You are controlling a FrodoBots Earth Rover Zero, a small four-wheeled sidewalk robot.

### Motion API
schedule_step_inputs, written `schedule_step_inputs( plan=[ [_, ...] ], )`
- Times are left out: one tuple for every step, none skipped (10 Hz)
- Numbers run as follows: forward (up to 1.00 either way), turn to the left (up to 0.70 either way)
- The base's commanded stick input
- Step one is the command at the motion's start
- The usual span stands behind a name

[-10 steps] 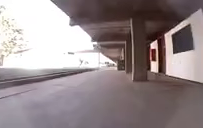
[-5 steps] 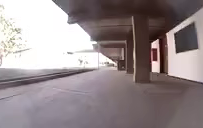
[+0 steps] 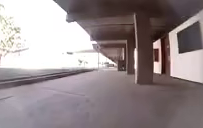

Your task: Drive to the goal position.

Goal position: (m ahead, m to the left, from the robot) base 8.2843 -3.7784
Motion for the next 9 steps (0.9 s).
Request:
schedule_step_inputs(
  plan=[
    [0.50, 0.00],
    [0.50, 0.00],
    [0.50, 0.00],
    [0.50, 0.00],
    [0.50, 0.00],
    [0.50, 0.00],
    [0.50, 0.00],
    [0.50, 0.00],
    [0.50, 0.00]
  ],
)
